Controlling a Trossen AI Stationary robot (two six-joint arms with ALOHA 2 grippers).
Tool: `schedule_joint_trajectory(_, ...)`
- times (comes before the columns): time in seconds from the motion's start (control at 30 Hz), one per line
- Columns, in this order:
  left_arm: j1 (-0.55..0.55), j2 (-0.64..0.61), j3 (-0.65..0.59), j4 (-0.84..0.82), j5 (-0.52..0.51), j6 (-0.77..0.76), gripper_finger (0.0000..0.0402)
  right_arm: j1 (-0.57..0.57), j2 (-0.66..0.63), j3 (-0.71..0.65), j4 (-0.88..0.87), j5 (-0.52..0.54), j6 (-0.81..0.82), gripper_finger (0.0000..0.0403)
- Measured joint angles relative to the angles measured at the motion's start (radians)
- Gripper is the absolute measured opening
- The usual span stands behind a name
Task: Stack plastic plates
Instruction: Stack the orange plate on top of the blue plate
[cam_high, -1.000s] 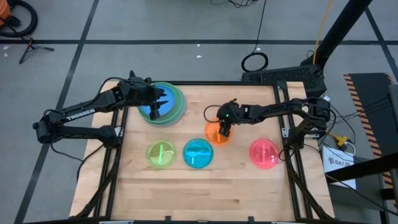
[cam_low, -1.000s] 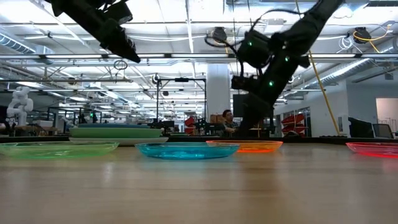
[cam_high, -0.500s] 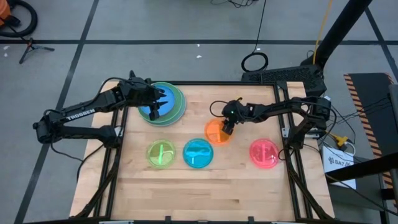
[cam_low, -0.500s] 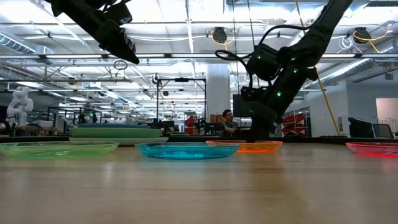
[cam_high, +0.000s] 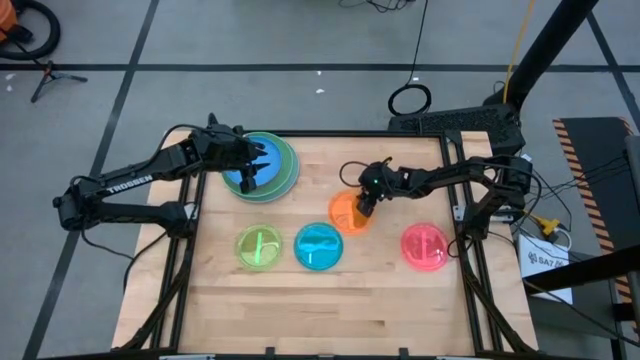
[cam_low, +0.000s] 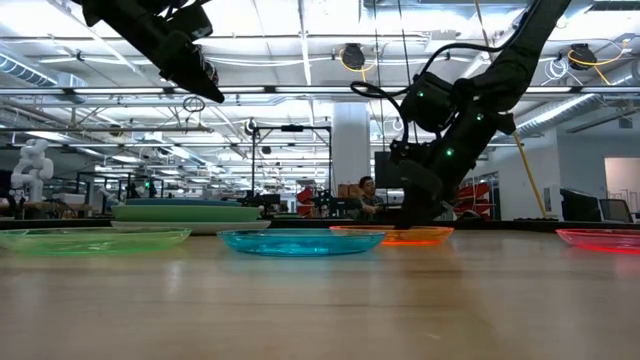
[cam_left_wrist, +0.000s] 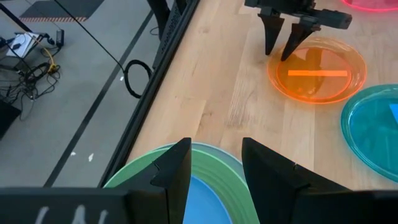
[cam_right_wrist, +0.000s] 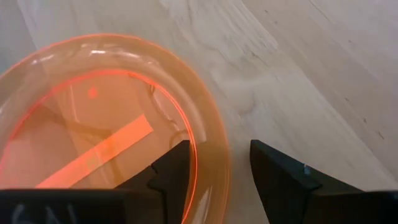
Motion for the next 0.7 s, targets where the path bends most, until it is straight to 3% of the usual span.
schedule_joint_trajectory(0.27, 0.000, 0.000, 0.000, 0.000, 0.000, 0.000, 0.0150, -0.017, 0.000, 0.000, 0.004, -0.021, 0.043, 0.0153)
schedule_joint_trajectory(0.7, 0.000, 0.000, 0.000, 0.000, 0.000, 0.000, 0.0150, -0.018, 0.000, 0.000, 0.004, -0.013, 0.048, 0.0054)
